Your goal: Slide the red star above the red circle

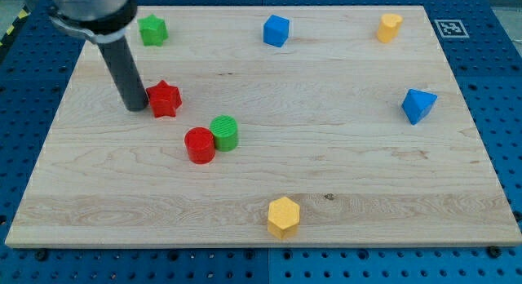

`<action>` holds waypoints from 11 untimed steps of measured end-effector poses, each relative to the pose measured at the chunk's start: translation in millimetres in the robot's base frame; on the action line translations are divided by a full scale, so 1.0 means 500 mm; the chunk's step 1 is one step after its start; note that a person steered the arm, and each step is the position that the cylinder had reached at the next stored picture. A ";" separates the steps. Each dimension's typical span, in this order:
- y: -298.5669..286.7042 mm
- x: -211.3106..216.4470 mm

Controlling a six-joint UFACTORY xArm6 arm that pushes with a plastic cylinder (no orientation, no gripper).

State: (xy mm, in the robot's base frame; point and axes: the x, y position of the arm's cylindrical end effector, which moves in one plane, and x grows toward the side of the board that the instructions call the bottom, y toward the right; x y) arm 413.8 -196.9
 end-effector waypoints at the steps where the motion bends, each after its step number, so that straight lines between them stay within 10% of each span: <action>1: -0.015 -0.050; 8: 0.191 0.042; 11: -0.064 -0.111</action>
